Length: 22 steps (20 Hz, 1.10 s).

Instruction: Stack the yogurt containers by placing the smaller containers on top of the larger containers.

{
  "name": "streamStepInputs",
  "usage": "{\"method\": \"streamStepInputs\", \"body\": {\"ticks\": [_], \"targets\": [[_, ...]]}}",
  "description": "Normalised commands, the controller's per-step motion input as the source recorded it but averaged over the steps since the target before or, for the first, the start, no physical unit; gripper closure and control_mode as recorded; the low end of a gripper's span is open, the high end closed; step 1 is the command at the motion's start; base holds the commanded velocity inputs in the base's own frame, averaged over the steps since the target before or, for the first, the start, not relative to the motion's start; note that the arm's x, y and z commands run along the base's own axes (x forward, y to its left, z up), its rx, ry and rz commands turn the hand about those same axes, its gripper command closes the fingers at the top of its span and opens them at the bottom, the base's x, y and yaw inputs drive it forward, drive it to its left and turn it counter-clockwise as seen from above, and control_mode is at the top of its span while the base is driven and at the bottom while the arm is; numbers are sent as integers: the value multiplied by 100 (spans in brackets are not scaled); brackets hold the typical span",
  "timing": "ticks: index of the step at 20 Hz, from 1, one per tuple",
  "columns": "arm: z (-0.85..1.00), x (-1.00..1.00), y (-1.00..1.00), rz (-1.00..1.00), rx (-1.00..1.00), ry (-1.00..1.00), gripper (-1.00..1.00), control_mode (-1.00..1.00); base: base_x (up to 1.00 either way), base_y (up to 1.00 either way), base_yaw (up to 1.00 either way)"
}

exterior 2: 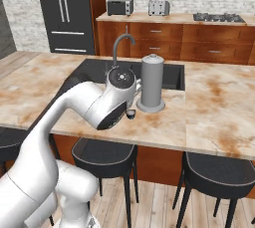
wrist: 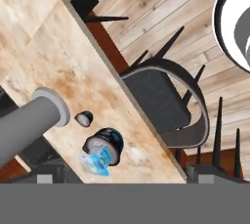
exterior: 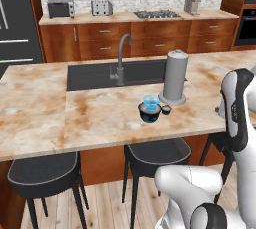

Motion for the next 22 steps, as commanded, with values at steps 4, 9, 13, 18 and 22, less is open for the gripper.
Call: {"method": "streamStepInputs", "body": {"ticks": [4,9,13,18,22], "targets": [[-27,-8,5,0,20,-9,-100,-100,0,0,0],[-15,5,15,1,2,-1,-100,-100,0,0,0],[-7,24,15,0,0,0,-100,-100,0,0,0],[-5,21,4,3,0,0,-100,-100,0,0,0],[-10,11,0,9,0,0,-100,-100,0,0,0]]}}
